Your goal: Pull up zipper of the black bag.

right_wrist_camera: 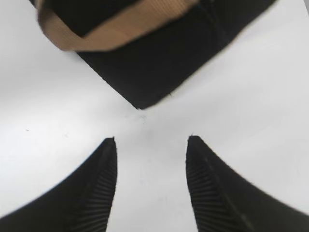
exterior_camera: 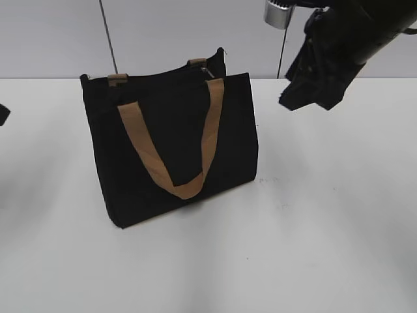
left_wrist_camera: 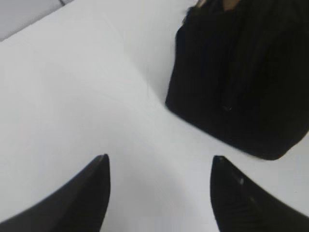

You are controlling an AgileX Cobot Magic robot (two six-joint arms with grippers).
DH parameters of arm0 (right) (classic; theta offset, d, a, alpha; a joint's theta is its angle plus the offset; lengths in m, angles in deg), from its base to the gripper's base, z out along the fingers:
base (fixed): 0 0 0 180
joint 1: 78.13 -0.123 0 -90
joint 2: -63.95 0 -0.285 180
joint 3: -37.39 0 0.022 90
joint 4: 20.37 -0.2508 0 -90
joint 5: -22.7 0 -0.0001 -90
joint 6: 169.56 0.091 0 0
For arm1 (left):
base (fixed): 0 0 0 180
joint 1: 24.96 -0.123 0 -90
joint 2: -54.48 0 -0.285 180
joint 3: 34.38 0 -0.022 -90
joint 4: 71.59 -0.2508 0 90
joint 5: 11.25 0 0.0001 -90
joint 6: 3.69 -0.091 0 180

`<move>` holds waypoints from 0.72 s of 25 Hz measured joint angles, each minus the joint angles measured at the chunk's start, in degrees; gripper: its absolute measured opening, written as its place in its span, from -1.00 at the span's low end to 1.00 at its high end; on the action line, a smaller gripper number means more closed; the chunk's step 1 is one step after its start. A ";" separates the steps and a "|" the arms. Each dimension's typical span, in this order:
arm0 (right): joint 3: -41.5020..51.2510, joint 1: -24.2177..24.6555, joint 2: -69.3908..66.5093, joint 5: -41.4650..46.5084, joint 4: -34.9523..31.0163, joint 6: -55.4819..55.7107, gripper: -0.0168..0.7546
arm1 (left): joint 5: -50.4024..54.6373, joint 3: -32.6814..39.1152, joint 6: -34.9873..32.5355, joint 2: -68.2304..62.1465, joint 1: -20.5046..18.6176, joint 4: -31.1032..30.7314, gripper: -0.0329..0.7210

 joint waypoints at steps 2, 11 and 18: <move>-1.21 0.07 0.04 1.16 8.41 9.10 0.00 | -0.28 -0.72 8.32 0.00 0.00 -7.75 0.38; -11.81 9.36 0.41 11.17 19.85 38.30 0.00 | 3.35 -11.17 42.96 0.00 0.00 -27.76 0.36; -16.17 17.98 0.93 18.47 20.08 49.36 0.00 | 12.89 -18.68 50.53 0.00 0.00 -29.28 0.35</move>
